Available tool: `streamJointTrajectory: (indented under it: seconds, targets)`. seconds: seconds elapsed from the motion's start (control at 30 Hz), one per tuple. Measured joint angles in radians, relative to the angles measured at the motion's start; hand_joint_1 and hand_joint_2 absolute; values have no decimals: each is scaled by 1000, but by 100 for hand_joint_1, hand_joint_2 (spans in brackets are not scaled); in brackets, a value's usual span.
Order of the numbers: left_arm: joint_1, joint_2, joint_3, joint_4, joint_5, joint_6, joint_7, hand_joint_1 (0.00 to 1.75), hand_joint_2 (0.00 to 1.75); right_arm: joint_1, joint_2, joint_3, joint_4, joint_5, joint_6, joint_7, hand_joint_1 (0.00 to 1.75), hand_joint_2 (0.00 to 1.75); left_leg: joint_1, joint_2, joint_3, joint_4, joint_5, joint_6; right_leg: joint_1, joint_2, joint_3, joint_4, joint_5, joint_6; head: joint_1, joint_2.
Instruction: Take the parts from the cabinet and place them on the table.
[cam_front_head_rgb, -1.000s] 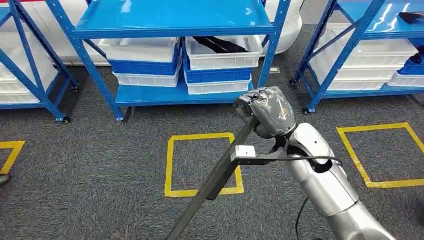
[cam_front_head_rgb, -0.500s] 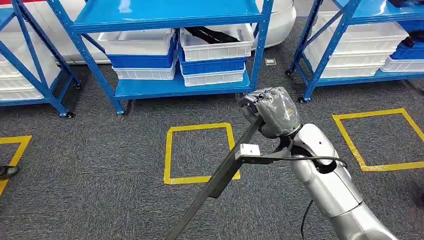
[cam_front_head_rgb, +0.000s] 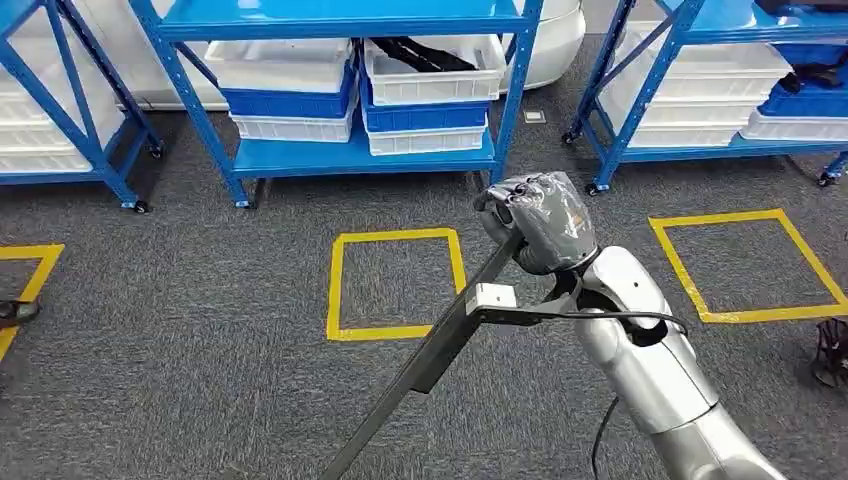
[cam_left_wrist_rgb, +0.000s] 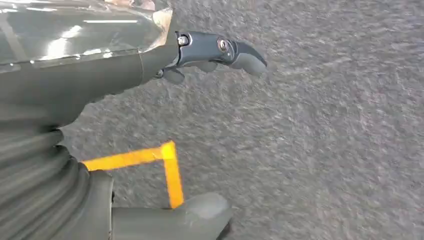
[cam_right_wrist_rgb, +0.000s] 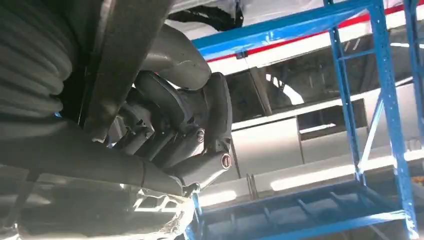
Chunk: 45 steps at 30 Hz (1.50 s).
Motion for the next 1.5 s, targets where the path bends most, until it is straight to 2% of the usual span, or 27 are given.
streamJointTrajectory:
  seconds: [0.07,0.1,0.17,0.23,0.3,0.33,0.4,0.43,0.47,0.53,0.57,0.6,0.63,0.7,0.77,0.8,0.83,0.93,0.97,1.0,1.03,1.13,1.37,1.4,1.43,1.47,1.5]
  targets:
    - [2,-3,0,0,0,1,0,0,175,0,0,-2,0,-4,5,2,169,175,-1,1,-34,0,26,0,-3,0,-22,140,-103,-7,1,0]
    - [2,-3,1,0,0,2,0,0,175,1,0,-3,0,-8,10,6,169,175,-1,2,-53,1,40,-1,-6,0,-28,206,-124,-1,0,0]
    - [2,-6,2,0,0,2,0,0,175,1,0,-5,0,-11,18,8,169,175,0,3,-91,2,70,-5,-9,0,6,239,-85,27,0,0]
    - [2,-8,5,0,0,4,0,0,175,0,1,-8,0,-19,24,8,169,175,0,3,-123,3,97,-12,-13,0,104,140,-39,44,0,0]
    - [2,-8,7,-1,0,8,0,0,175,-5,7,-15,0,-42,38,8,169,175,-6,0,-141,7,119,-26,-7,-1,260,-68,-103,25,3,0]
    - [3,-9,8,-1,0,8,0,0,175,-6,10,-20,0,-52,39,8,169,175,-6,1,-141,4,134,-32,-2,4,257,-103,-122,12,-4,0]
    - [5,-9,13,0,0,9,-1,0,175,-5,12,-23,0,-68,51,8,169,175,-1,1,-140,-20,165,-45,4,4,243,-100,-107,-3,-5,0]
    - [14,-9,15,2,0,9,-1,0,175,-2,12,-23,1,-70,55,8,169,175,1,-2,-145,-28,180,-52,-7,2,232,-105,-88,-14,-4,0]
    - [15,-9,15,2,-1,9,-1,0,175,-1,13,-23,2,-70,58,8,169,175,7,-5,-156,-17,143,-57,-14,0,227,-104,-75,-22,-6,0]
    - [21,-10,16,2,-2,3,0,0,175,-1,14,-23,1,-67,58,8,169,175,9,-6,-183,95,-9,-69,-13,-1,202,-103,-49,-40,-13,0]
    - [20,-10,16,2,-4,1,-3,0,175,0,14,-23,1,-60,58,9,169,175,9,-6,-201,179,-58,-74,-11,-1,187,-103,-37,-42,-11,0]
    - [20,-10,16,2,-9,2,-9,0,175,2,13,-23,1,-53,57,12,169,175,10,-6,-214,254,-78,-77,-10,-1,174,-102,-27,-43,-11,0]
    - [20,-10,15,2,-11,3,-11,0,175,7,13,-23,1,-51,57,16,169,175,10,-6,-215,305,-64,-80,-8,-1,161,-102,-17,-42,-12,0]
    - [20,-10,16,2,-11,7,-9,0,175,15,13,-24,0,-40,54,16,169,175,10,-6,-164,282,-1,-76,-8,0,141,-101,0,-37,-12,0]
    - [18,-9,16,2,-14,8,-9,0,175,19,13,-26,-5,-22,48,16,169,175,7,-10,-28,114,12,-60,-6,1,132,-101,11,-30,-12,0]
    - [17,-5,16,0,-15,8,-8,0,175,20,13,-28,-10,-21,47,16,169,175,4,-15,35,33,-21,-48,-4,0,128,-100,14,-26,-11,0]
    - [15,-6,16,0,-17,8,-8,0,175,19,13,-31,-13,-20,45,16,169,175,3,-12,53,-5,-31,-44,-2,-2,128,-100,20,-21,-9,0]
    - [13,-6,15,0,-18,9,-8,0,175,21,13,-32,-20,-18,39,17,169,175,-1,-9,52,-29,-32,-26,2,-3,118,-104,35,1,-11,0]
    - [14,-13,16,0,-18,9,-8,0,175,22,11,-35,-22,-7,36,18,169,175,6,-3,55,-43,-20,-26,5,-4,109,-98,33,1,-11,0]
    - [14,-10,16,0,-18,10,-8,0,175,18,11,-37,-26,9,24,18,169,175,3,-11,51,-47,-22,-51,8,-1,117,-127,38,-12,-3,0]
    - [14,-10,16,0,-18,3,-8,0,175,19,11,-36,-28,28,19,20,169,175,-5,-9,45,-46,-17,-42,14,-1,114,-122,45,-22,-2,0]
    - [11,-11,16,0,-20,-9,-5,0,175,24,14,-34,-28,61,17,30,169,175,-16,-9,37,-45,-9,-28,7,-1,106,-123,59,-5,0,0]
    - [9,-10,16,0,-23,-11,1,0,175,26,13,-32,-28,76,17,36,169,175,-22,-9,30,-39,-3,-20,0,-1,102,-124,69,7,1,0]
    - [9,-8,17,0,-23,-10,2,0,175,26,14,-32,-29,76,17,36,169,175,-24,-11,26,-35,-1,-12,-22,-3,104,-129,77,15,-2,0]
    - [9,-8,18,0,-23,-10,2,0,175,26,14,-32,-32,77,16,36,169,175,-17,-10,28,-42,4,-7,-11,-4,107,-133,79,19,-1,0]
    - [9,-8,19,0,-23,-10,2,0,175,25,14,-33,-34,77,16,36,169,175,-2,-9,34,-57,16,-3,-8,-3,95,-125,69,18,1,0]
    - [9,-8,20,0,-23,-9,2,0,175,24,13,-34,-34,77,16,36,169,175,-2,-10,34,-60,19,-2,-9,-2,85,-99,46,16,1,0]
